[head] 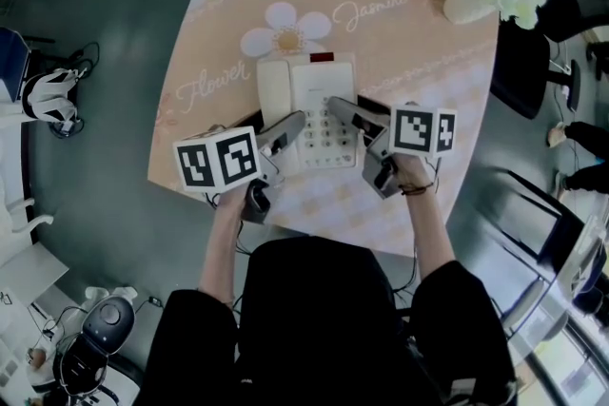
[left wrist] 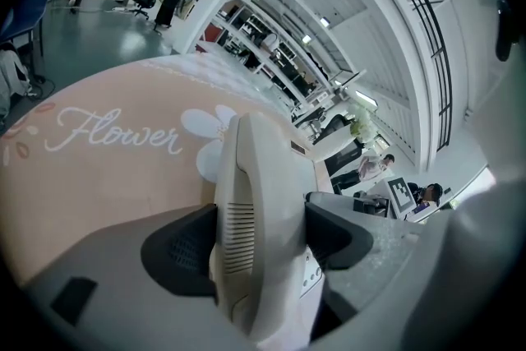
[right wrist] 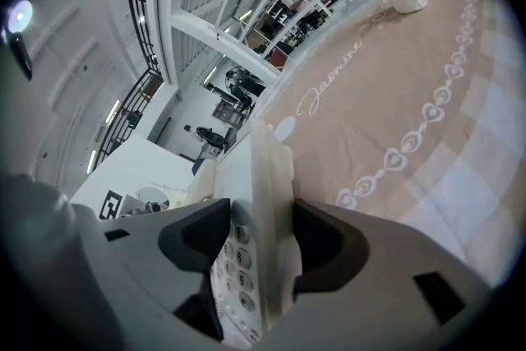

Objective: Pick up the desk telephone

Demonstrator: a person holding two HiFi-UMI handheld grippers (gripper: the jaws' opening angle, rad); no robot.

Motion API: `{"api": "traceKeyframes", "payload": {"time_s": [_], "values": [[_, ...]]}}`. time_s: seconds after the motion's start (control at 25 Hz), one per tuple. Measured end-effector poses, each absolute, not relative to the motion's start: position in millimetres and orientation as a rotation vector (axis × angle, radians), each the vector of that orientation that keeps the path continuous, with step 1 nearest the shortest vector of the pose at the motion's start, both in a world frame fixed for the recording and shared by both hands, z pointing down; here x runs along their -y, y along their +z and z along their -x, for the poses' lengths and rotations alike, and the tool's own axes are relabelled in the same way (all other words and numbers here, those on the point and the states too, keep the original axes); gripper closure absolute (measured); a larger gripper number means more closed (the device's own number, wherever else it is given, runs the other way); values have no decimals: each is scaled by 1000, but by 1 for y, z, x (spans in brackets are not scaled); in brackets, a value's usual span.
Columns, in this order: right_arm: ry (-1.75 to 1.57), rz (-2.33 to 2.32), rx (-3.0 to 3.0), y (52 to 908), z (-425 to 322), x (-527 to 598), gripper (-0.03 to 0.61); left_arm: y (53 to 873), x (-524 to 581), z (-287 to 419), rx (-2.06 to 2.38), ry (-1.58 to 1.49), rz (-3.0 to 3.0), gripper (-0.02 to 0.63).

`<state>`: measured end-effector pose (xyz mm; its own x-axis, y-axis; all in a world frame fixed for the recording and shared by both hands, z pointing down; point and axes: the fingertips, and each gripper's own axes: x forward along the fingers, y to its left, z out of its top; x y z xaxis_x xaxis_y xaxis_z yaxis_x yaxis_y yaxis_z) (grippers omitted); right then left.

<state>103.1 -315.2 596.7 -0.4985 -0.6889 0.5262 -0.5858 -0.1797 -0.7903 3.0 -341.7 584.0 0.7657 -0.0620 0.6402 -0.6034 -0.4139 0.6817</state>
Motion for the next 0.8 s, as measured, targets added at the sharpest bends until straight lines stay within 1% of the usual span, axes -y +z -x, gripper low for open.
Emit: {"api": "traceKeyframes", "payload": {"time_s": [0.8], "values": [[-1613, 1554, -2013, 503, -88, 298, 356, 494, 323, 13, 530, 577, -2004, 288]]}}
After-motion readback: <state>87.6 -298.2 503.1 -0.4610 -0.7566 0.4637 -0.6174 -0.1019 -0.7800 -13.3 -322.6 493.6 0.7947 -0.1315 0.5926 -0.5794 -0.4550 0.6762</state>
